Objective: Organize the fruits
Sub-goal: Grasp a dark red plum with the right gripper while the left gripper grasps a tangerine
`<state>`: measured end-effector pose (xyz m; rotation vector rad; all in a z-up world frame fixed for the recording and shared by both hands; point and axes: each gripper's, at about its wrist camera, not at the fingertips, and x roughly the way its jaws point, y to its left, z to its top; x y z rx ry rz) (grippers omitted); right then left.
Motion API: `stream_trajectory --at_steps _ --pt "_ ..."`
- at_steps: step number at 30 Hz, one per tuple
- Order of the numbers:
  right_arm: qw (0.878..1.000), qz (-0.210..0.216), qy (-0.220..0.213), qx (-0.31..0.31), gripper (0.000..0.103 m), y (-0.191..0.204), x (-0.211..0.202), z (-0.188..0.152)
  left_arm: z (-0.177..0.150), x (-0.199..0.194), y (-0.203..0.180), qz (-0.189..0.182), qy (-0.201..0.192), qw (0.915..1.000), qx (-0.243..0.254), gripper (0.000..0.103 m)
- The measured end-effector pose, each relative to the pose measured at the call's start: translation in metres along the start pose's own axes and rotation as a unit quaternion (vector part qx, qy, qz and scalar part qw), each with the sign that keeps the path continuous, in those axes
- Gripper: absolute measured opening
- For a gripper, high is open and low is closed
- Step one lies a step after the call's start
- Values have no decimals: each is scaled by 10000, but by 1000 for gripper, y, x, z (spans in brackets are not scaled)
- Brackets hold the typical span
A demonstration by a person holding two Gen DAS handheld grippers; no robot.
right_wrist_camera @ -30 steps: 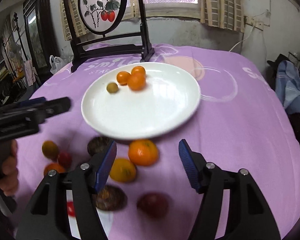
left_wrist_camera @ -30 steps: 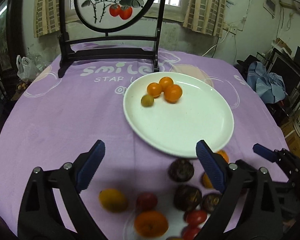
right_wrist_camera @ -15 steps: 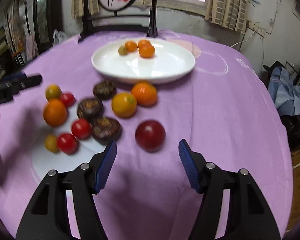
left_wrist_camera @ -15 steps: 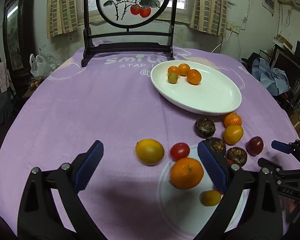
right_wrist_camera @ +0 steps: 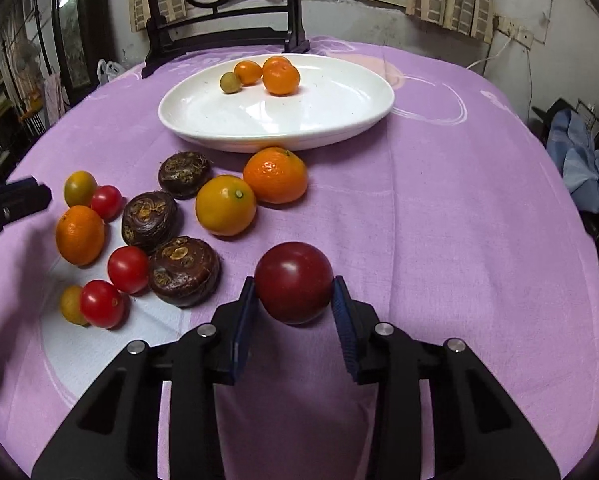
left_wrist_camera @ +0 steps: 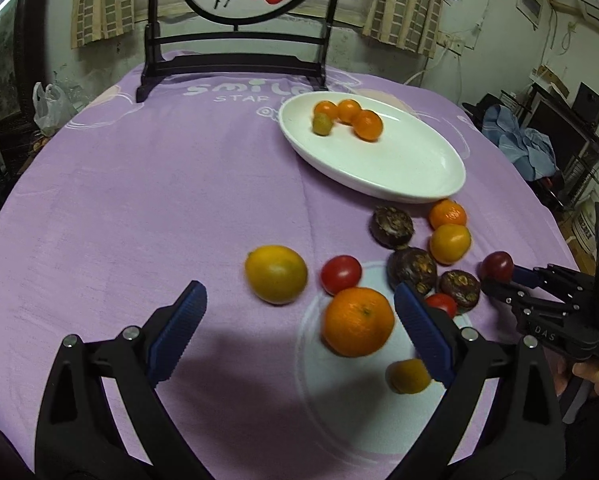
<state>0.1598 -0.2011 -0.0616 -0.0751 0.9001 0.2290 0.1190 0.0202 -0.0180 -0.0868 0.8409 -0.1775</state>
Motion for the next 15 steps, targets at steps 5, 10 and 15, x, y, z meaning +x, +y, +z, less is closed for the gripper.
stream_trajectory --at_steps 5,10,15 --pt "9999 86 -76 -57 38 4 -6 -4 -6 3 -15 -115 67 9998 170 97" --pt "9997 166 -122 -157 38 10 -8 -5 -11 17 -17 -346 326 9989 44 88" --pt "9994 180 -186 -235 38 13 -11 -5 -14 34 -20 -194 553 9983 68 69"
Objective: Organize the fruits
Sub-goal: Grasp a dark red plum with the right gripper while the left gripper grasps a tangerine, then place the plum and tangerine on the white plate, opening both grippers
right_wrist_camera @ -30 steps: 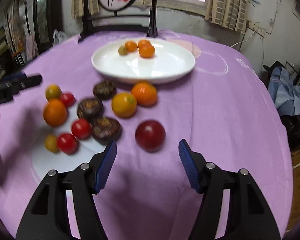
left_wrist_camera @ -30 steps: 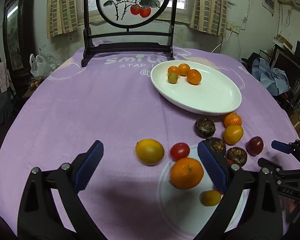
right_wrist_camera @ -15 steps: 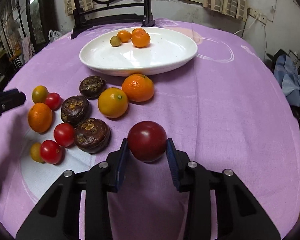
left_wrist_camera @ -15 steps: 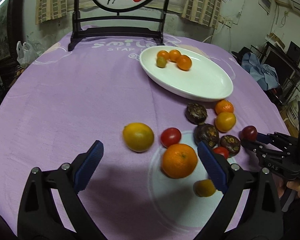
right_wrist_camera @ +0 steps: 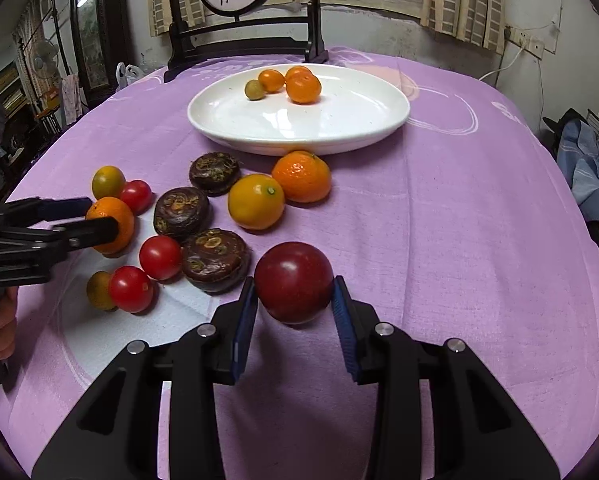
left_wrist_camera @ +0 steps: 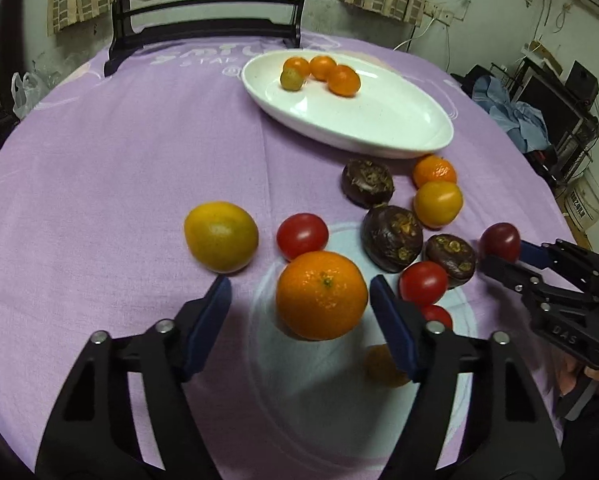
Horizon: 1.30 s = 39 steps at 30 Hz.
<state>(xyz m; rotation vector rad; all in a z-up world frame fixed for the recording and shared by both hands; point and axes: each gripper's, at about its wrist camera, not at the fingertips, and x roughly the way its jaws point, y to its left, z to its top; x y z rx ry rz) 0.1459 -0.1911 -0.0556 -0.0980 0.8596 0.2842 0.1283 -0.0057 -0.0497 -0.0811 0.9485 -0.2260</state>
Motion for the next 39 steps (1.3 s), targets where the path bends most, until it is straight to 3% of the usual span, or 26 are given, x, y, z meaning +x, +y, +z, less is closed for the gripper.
stream_trajectory --at_steps 2,4,5,8,11,16,21,26,35,39 --pt "10000 1 1 -27 38 2 0 0 0 5 -2 -5 40 10000 -19 67" --pt "10000 9 12 -36 38 2 1 0 -1 6 -8 -47 17 9999 154 49" --pt "10000 13 15 -33 38 2 1 -1 -2 6 -13 -74 15 9996 274 46" --pt "10000 51 -26 -7 38 1 -2 -1 -7 4 -19 75 -93 9986 524 45" --pt "9999 78 -135 44 38 -1 -7 0 -7 -3 -20 -87 -64 9987 501 45" --pt "9981 277 -479 275 38 -6 -21 2 0 -36 -34 -218 -436 9966 664 45" --pt "9916 559 -1085 418 38 2 -51 19 33 -56 -47 -312 -651 9942 802 45" --pt "9879 158 -1542 111 38 12 -57 52 75 -52 -50 -210 -913 9934 655 45" --pt "9967 -107 -798 105 38 -2 30 101 126 25 -30 337 -505 9982 33 45" --pt "9982 -171 -569 59 38 -5 52 110 134 41 -30 479 -487 9976 142 46"
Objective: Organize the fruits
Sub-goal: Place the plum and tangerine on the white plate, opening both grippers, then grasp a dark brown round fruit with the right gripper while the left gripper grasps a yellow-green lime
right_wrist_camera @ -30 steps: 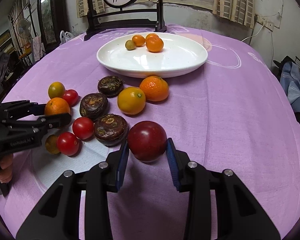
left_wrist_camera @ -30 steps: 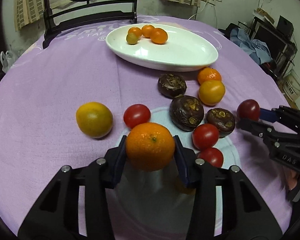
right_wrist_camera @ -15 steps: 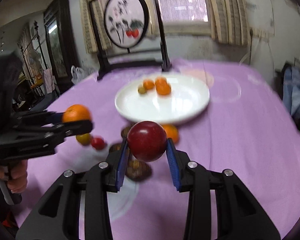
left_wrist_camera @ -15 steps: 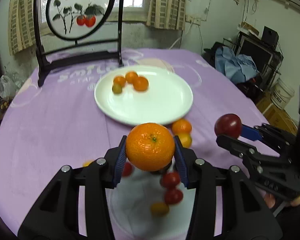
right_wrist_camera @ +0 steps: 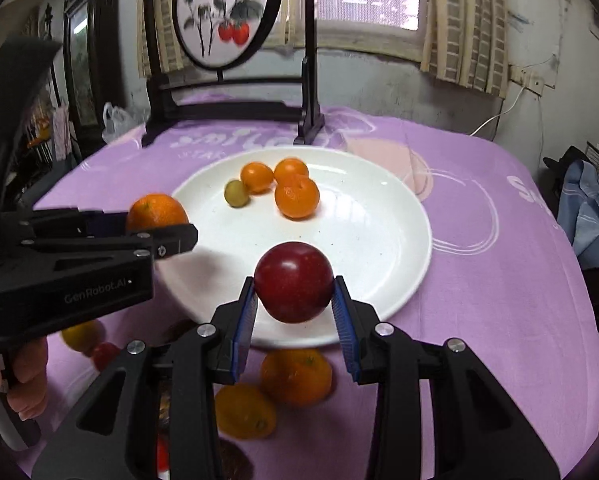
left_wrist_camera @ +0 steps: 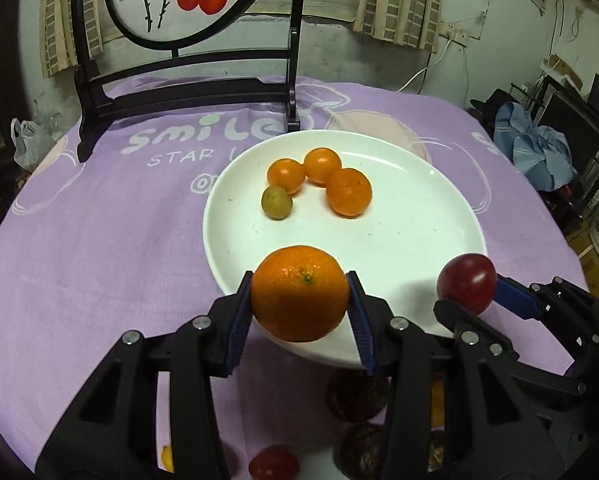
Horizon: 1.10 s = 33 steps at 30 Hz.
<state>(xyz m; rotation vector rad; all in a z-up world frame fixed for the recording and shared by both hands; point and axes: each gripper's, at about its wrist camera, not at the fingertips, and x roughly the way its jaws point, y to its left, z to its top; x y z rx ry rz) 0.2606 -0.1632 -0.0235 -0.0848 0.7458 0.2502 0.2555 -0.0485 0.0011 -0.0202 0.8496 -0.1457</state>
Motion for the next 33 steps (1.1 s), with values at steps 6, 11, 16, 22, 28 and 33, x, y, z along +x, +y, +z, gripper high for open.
stream_trajectory --at_steps 6,11,16,22,28,33 --pt "9990 -29 314 324 41 -12 20 5 5 16 -1 -42 195 9997 -133 53" --pt "9989 11 68 458 41 -17 8 5 8 -1 -3 35 -186 9997 -153 71" --pt "9988 65 -36 481 44 -17 -18 -3 2 -34 0 -6 -336 9994 -104 83" --pt "9996 226 50 161 47 -5 -53 -32 -31 -66 10 6 -407 9992 7 88" --pt "9993 259 251 -55 59 4 -70 -72 -76 -79 26 105 -289 9995 -79 90" --pt "9970 370 610 -284 59 20 -71 -98 -96 -82 42 -155 -89 9991 -379 90"
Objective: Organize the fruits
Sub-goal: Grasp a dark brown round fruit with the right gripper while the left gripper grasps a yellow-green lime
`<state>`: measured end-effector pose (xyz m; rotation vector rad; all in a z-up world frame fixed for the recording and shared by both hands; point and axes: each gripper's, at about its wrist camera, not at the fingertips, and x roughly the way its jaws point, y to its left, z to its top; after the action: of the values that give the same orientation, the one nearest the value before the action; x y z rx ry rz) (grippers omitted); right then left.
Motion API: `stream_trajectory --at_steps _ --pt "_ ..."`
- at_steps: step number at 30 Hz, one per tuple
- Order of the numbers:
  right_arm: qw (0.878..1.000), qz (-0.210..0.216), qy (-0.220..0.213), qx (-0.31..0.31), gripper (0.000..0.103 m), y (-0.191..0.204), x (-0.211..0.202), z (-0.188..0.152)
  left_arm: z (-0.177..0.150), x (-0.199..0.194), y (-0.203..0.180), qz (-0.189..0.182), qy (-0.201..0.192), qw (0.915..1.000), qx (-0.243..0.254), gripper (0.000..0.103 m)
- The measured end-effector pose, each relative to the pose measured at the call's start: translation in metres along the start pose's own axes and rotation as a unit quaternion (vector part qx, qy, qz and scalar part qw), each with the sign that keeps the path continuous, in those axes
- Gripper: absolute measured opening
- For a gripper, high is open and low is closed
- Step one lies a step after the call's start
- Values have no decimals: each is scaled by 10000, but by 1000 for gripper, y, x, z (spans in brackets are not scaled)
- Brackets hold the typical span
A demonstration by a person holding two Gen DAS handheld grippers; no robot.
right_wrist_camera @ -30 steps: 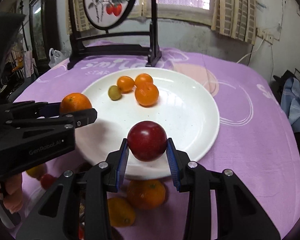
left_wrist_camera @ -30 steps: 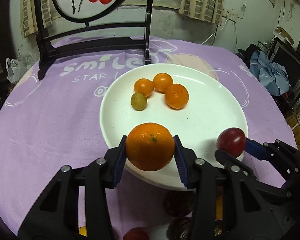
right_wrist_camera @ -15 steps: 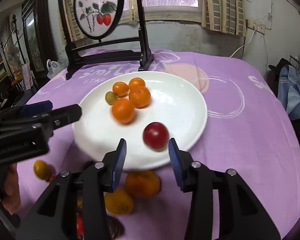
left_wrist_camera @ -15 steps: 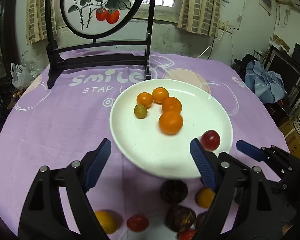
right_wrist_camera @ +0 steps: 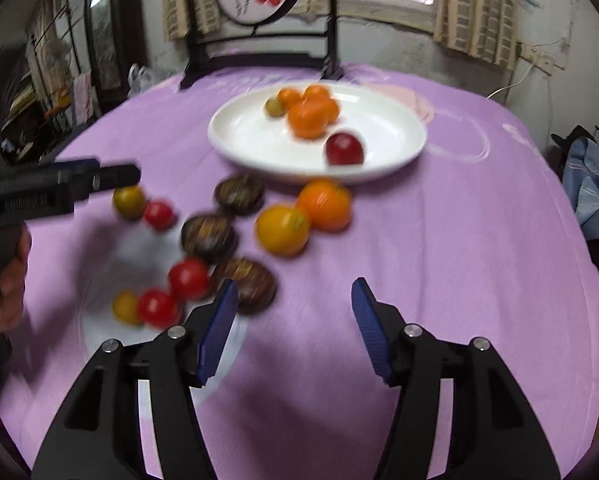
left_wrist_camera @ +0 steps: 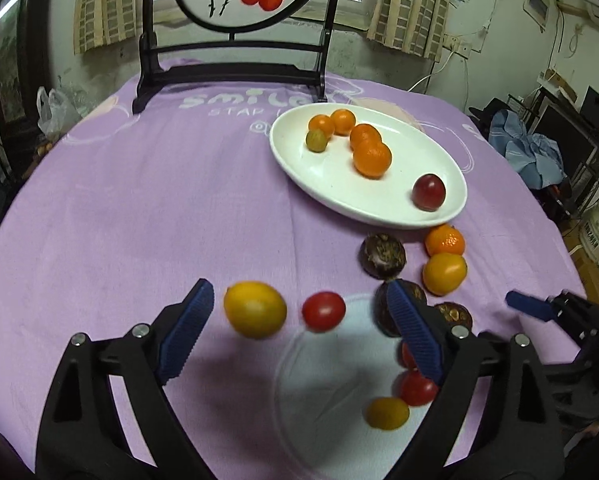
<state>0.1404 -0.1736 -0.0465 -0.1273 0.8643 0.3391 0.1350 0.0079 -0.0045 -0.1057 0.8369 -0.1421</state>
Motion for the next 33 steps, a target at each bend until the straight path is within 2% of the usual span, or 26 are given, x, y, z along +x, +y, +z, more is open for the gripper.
stream_trajectory --at_steps 7,13,16,17,22,29,33 --pt "9987 -183 341 -317 59 20 22 -2 -5 3 13 -124 -46 9998 -126 92" --pt "9991 -146 296 -258 59 21 37 11 -7 7 14 -390 119 9991 -129 92" --pt "9998 -76 135 -159 54 18 40 12 -10 8 7 -381 136 9992 69 92" --pt "9998 -53 107 -152 42 18 39 11 -12 8 4 -359 137 9992 139 92" --pt "9996 253 96 130 41 6 31 12 -20 9 -9 -565 323 9972 379 93" --pt "9991 136 -49 388 41 -13 19 11 -37 -1 -34 -910 438 9901 976 93" --pt "9988 107 -126 468 41 -19 14 11 -53 -3 -48 -739 429 9838 1577 92"
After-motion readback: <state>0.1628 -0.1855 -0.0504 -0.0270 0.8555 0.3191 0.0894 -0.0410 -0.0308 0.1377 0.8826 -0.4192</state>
